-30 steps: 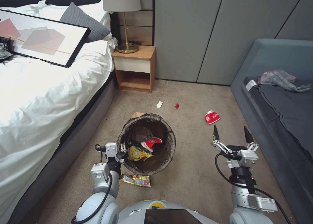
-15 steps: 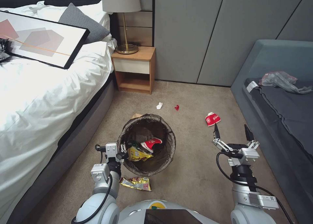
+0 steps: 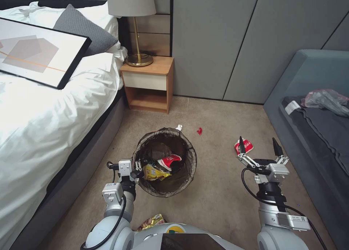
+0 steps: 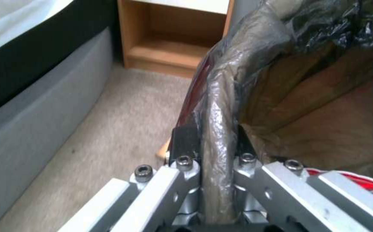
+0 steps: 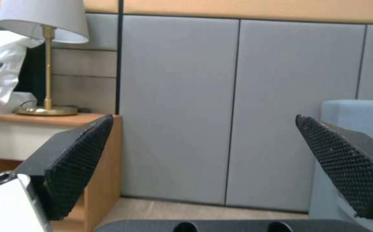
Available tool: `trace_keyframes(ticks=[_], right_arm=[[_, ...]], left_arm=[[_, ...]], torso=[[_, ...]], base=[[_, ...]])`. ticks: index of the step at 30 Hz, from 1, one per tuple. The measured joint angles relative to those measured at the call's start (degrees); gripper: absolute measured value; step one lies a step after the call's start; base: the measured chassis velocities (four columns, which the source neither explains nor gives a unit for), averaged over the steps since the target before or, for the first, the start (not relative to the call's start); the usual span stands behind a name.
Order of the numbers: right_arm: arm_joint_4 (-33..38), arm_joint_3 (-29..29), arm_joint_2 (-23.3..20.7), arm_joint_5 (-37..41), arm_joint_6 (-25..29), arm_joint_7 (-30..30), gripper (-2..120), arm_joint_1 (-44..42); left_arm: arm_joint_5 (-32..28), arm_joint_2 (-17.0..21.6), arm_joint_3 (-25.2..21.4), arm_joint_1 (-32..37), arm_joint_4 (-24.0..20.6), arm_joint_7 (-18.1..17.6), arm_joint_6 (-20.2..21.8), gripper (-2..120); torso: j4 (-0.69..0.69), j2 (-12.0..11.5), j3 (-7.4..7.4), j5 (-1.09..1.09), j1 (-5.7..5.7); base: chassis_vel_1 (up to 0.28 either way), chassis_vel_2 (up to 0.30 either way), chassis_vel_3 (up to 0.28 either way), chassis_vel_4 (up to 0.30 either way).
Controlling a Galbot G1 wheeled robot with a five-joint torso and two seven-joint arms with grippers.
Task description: Pick up the trash bin, then pick up the garbage from the floor and place it into the trash bin.
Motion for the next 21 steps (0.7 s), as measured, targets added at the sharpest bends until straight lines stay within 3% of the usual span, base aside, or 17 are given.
trace_keyframes(ticks=[17, 21], right_arm=[[0.0, 0.0, -0.1, 0.0, -0.5, 0.1, 100, 0.6], [0.0, 0.0, -0.1, 0.0, -0.5, 0.1, 100, 0.6]], left_arm=[[0.1, 0.0, 0.1, 0.2, 0.0, 0.0, 0.0, 2], [0.1, 0.0, 0.1, 0.1, 0.0, 0.0, 0.0, 2]], torso=[[0.0, 0.0, 0.02, 0.01, 0.01], [0.0, 0.0, 0.02, 0.02, 0.02]], base=[[-0.343, 0.33, 0.349, -0.34], [-0.242, 0.218, 0.213, -0.241]])
